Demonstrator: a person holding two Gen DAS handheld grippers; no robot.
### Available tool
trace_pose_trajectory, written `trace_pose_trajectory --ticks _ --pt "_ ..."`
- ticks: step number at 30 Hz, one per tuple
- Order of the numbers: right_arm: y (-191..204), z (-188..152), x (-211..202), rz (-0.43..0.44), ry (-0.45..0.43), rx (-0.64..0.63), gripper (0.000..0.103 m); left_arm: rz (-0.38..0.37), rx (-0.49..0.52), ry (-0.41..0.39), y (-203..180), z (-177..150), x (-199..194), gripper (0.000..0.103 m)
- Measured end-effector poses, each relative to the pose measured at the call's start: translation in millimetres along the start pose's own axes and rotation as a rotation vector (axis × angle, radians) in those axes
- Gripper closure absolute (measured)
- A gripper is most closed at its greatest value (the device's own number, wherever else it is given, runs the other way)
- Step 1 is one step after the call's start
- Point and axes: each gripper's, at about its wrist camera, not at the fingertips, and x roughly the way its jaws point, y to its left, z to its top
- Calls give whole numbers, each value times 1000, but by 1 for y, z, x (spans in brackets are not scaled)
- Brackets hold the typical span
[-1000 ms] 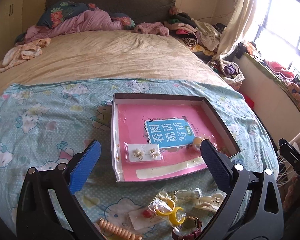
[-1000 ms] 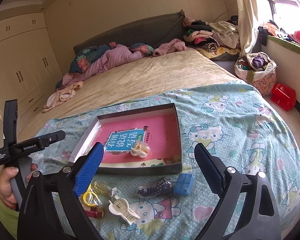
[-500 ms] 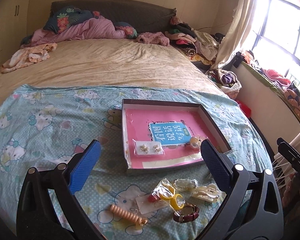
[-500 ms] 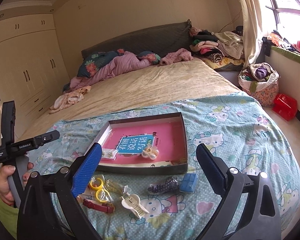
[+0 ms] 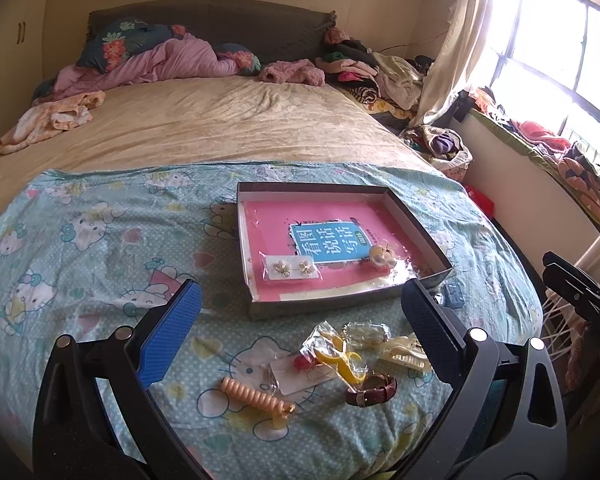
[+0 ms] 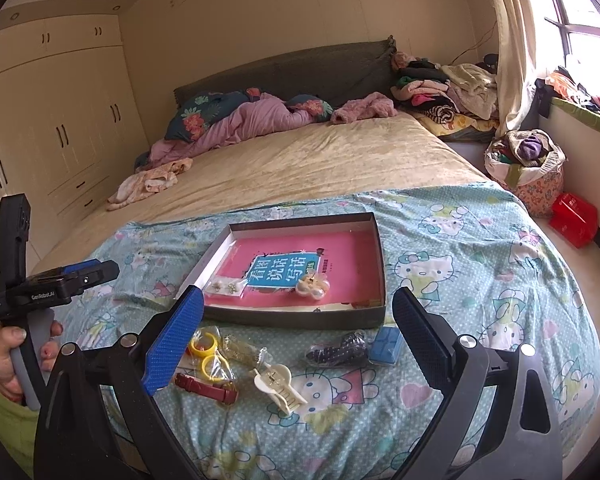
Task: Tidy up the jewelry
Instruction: 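Open both tools and withdraw them from the box, then grasp the burgundy-strap watch with left tool while right tool grasps the white claw clip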
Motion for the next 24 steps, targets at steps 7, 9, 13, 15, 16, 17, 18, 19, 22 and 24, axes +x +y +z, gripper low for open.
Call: trace_pose_trajectory --ticks 7,9,13,15,16,17,18,19,22,24 --pt "4 -11 2 3 35 -14 8 -25 52 28 -6 -18 2 10" --pt "4 -15 4 -1 48 -20 8 -28 65 36 -7 -22 3 10" --pt "5 -23 9 -1 77 -23 8 -39 85 52 -11 -31 4 10" --pt "6 -27 11 -1 88 -28 8 -43 95 64 -12 -36 6 10" --pt "7 -29 12 0 94 -32 8 -44 101 71 -13 -38 7 10" --pt "7 -30 13 0 100 -34 8 -45 108 76 -14 -40 7 10" --pt "7 -32 14 1 106 -34 8 -47 116 79 -15 -43 8 10" --pt "8 -33 15 2 112 -32 8 -50 122 85 -16 -46 8 10" --pt "8 -37 17 7 127 -36 8 -55 148 107 -19 -56 11 10" --pt "9 -39 19 5 136 -39 8 -49 168 120 -22 -62 13 10"
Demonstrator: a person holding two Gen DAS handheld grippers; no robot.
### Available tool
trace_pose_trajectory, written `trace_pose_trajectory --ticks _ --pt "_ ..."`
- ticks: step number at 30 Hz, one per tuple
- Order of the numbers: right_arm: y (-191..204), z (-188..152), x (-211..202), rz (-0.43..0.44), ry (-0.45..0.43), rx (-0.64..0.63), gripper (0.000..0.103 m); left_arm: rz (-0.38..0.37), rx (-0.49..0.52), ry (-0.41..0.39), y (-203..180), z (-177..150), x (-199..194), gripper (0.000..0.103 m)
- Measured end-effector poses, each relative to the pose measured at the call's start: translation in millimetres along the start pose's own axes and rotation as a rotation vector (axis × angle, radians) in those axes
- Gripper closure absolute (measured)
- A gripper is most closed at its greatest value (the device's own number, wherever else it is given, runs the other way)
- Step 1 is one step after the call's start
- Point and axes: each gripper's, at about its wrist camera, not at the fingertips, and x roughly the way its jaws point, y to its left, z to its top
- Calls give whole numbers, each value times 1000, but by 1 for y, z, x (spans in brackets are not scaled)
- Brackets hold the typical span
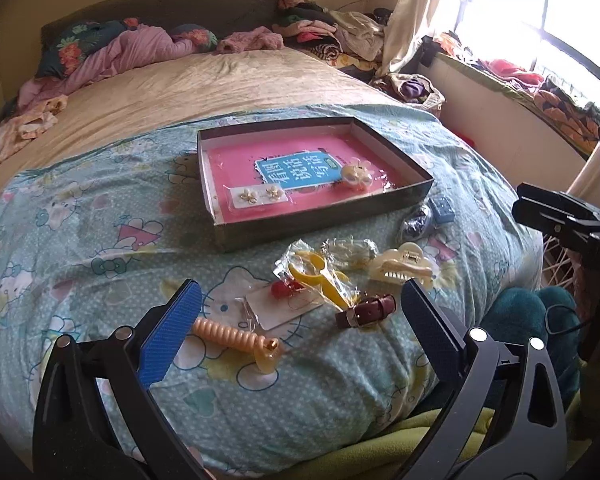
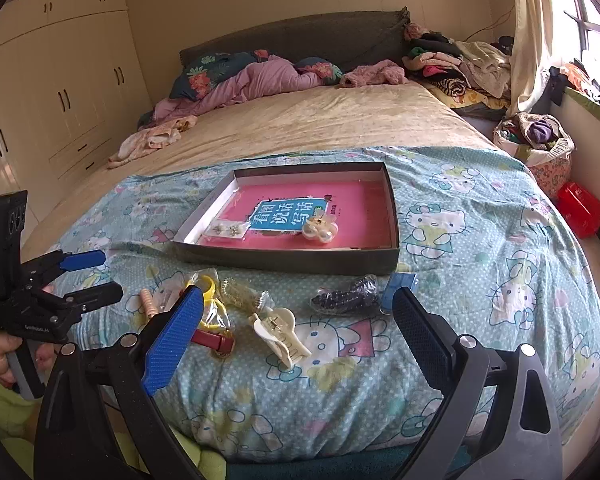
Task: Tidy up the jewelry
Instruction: 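Grasp the burgundy-strap watch with left tool while right tool grasps the white claw clip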
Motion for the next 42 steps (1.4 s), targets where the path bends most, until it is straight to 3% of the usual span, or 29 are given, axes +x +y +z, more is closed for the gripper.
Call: trace_pose_trajectory --ticks 11,22,26,29,35,39,42 --pt "0 -8 16 11 60 -6 8 -5 82 75 -15 -28 22 12" --pt "-2 -26 55 27 182 -19 8 -30 113 104 -24 -37 48 34" --pt "-4 -31 64 27 211 -18 8 -43 117 93 -25 -34 56 48" --pt "-5 -32 72 25 228 -25 8 -48 122 82 -27 -32 61 51" --pt "-7 -31 94 59 277 -28 9 -95 127 71 -31 -28 72 74" --pt "-6 -33 114 86 325 -36 28 -122 118 67 -31 -26 76 88" --pt "-1 -35 125 96 350 -64 39 -141 104 60 -29 -25 75 91"
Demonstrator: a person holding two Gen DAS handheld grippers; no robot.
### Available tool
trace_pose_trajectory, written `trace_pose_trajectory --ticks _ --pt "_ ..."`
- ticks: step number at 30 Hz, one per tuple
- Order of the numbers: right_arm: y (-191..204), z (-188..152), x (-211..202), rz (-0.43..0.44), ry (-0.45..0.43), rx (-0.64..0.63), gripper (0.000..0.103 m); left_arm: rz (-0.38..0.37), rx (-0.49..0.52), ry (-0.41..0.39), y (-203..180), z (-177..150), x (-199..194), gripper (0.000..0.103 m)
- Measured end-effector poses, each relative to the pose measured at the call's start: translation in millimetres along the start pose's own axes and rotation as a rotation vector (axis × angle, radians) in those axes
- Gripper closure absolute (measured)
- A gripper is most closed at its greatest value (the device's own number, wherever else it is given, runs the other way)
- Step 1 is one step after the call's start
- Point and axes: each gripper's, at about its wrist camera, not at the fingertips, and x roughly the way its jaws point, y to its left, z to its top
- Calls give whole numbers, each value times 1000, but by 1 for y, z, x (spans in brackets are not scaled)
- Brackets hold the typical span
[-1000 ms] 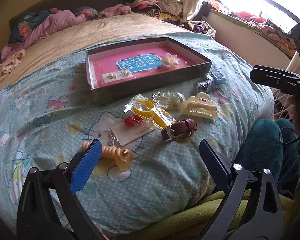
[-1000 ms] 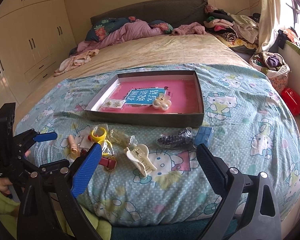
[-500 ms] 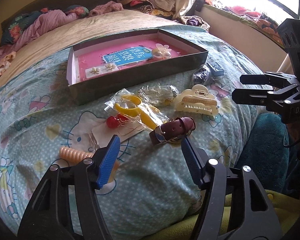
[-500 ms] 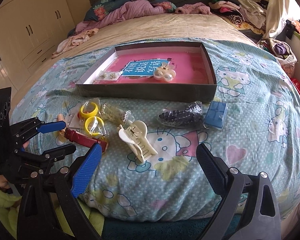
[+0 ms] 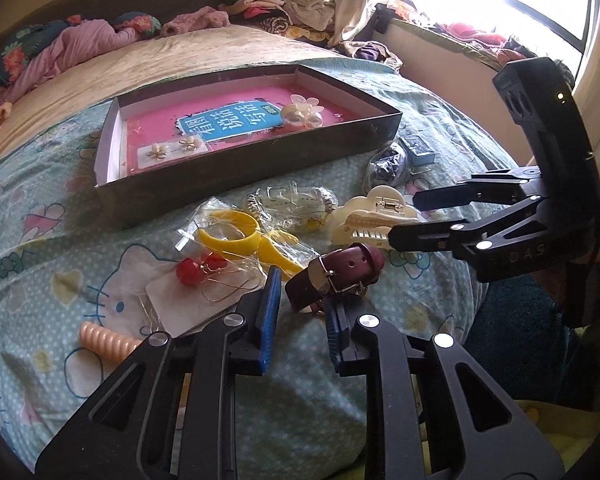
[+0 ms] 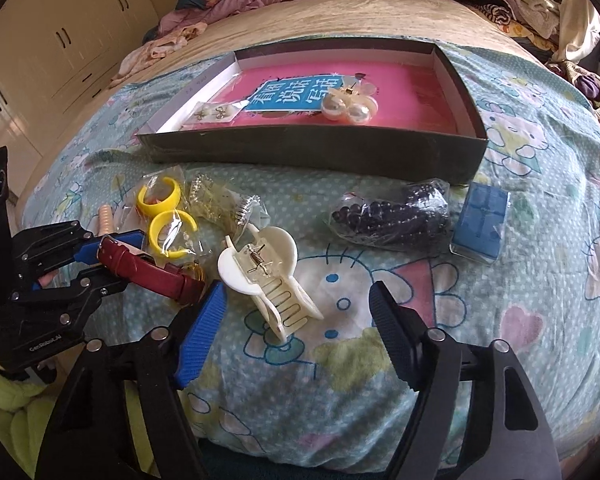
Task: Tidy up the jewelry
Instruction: 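Grasp the burgundy-strap watch with left tool while right tool grasps the white claw clip, then carry the watch with left tool over the box while right tool carries the clip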
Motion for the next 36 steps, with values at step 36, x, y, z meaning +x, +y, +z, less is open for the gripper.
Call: trace_pose_trajectory --ticks 36 --pt "-6 -11 -87 19 -287 29 78 2 -25 -114 5 33 -53 99"
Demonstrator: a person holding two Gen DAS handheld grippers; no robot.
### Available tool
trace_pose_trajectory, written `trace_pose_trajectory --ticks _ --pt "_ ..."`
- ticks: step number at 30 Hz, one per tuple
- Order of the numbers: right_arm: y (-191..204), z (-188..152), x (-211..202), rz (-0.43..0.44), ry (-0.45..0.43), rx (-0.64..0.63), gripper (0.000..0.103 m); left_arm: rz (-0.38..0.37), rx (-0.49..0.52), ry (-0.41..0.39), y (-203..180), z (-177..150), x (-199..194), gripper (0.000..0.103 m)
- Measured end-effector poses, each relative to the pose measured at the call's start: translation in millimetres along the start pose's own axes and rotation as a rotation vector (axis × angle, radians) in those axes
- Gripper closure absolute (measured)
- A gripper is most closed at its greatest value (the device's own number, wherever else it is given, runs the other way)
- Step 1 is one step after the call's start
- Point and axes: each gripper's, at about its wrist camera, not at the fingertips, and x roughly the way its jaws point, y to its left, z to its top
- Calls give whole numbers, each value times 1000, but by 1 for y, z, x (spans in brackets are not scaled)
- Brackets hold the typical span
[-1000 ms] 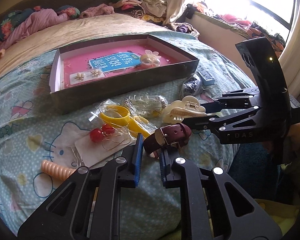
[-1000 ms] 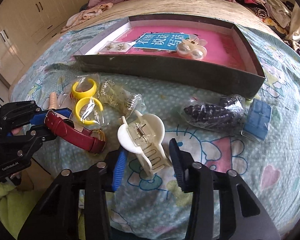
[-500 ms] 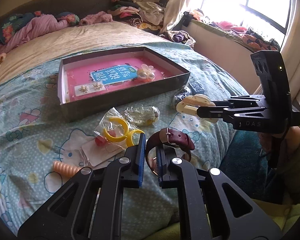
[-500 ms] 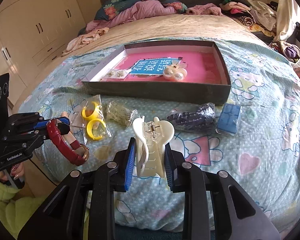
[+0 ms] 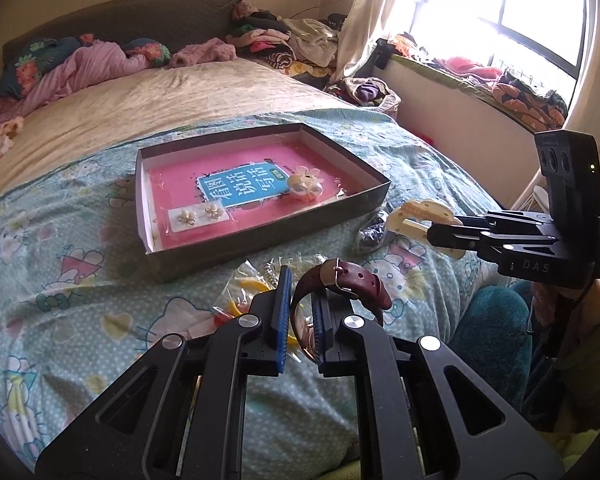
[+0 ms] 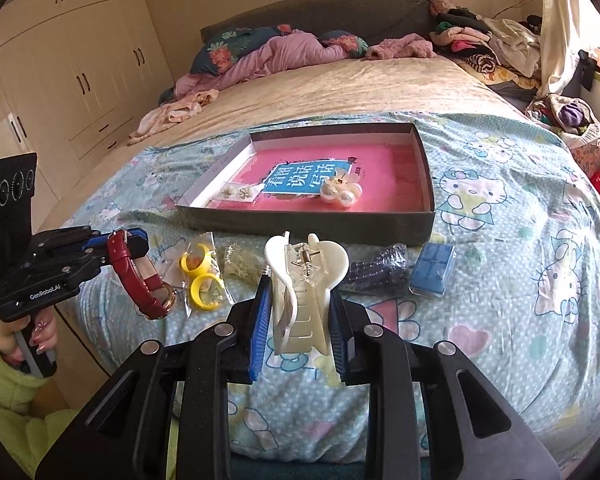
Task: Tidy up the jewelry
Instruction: 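Carry the watch with left tool over the box while right tool carries the clip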
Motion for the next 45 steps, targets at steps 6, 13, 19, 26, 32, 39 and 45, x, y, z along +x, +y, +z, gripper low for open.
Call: trace_pose_trajectory --ticks 6,13,19,26,32,39,45 --pt "0 8 -9 -12 -37 -1 78 19 -7 -20 6 17 3 99" --pt "-7 19 -13 -24 -68 13 78 37 -26 -44 14 38 10 99" --pt "-13 28 -14 -32 -84 17 78 41 -30 -48 19 52 19 99" --pt "-19 45 -15 -50 -115 14 78 48 -34 -61 25 69 28 99" --pt "-22 61 -13 -55 -132 14 78 53 -36 -76 28 84 37 99" --pt "-25 79 -4 -55 -141 18 78 50 -50 -80 33 101 48 99" --pt "-29 94 2 -58 -154 16 78 61 -55 -89 38 114 55 99"
